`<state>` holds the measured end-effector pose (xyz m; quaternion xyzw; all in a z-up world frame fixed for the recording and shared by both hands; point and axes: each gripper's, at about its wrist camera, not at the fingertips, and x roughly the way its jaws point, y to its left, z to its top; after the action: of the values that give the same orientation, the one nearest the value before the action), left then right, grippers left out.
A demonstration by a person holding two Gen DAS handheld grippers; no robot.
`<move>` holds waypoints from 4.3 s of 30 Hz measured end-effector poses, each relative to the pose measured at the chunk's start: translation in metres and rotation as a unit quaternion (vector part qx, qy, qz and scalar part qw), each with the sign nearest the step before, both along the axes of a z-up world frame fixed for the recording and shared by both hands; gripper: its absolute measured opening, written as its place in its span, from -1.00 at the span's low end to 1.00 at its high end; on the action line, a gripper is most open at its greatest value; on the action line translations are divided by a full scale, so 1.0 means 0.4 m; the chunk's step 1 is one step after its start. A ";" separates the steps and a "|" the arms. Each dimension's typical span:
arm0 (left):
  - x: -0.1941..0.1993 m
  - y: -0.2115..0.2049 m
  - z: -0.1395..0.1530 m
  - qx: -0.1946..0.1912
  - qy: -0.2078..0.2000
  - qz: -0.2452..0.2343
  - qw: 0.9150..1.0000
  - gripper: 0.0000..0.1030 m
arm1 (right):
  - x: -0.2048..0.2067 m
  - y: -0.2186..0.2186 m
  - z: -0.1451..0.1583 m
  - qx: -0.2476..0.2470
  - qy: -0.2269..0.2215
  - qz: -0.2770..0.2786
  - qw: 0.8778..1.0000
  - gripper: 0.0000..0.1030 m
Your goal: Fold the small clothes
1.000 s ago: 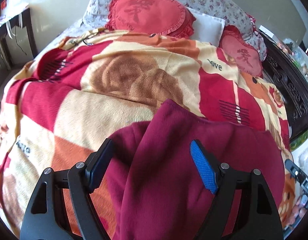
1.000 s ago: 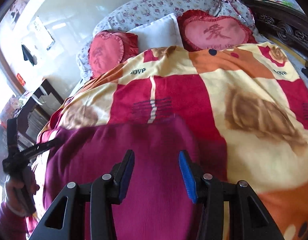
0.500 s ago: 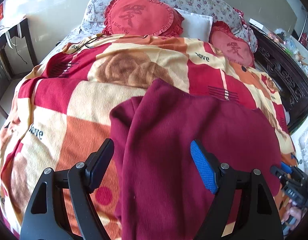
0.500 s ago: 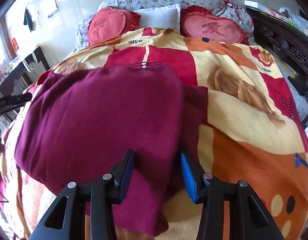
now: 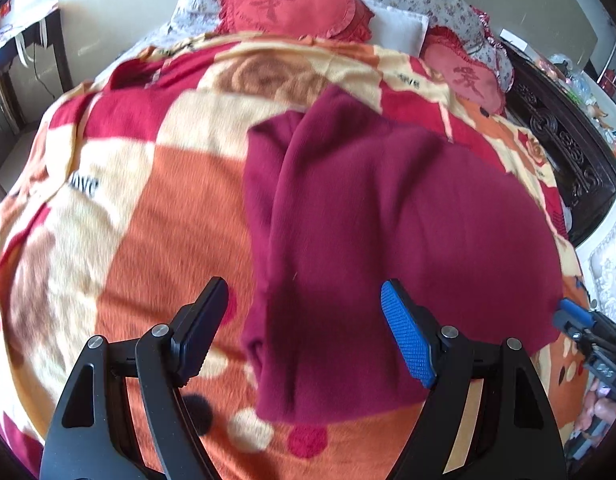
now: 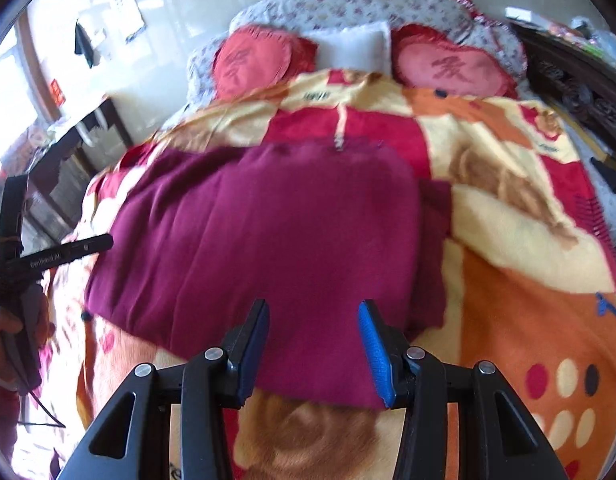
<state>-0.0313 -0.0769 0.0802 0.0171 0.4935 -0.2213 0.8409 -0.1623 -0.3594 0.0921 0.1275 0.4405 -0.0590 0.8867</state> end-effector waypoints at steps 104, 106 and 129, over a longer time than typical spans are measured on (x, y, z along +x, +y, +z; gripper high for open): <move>-0.132 -0.256 0.180 -0.142 -0.038 -0.185 0.972 -0.57 | 0.387 0.092 0.228 0.094 -0.101 0.101 0.985 -0.74; -0.152 -0.332 0.188 -0.139 -0.039 -0.212 0.967 -0.57 | 0.345 0.028 0.240 0.090 -0.108 0.080 0.987 -0.74; -0.291 -0.456 0.169 -0.030 -0.067 -0.308 0.948 -0.01 | 0.048 -0.279 0.102 0.157 -0.090 -0.074 0.981 0.21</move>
<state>-0.1478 -0.2593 0.1477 0.1579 0.3997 -0.4827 0.7631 -0.1430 -0.4710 0.1328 0.3022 0.3522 -0.0429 0.8847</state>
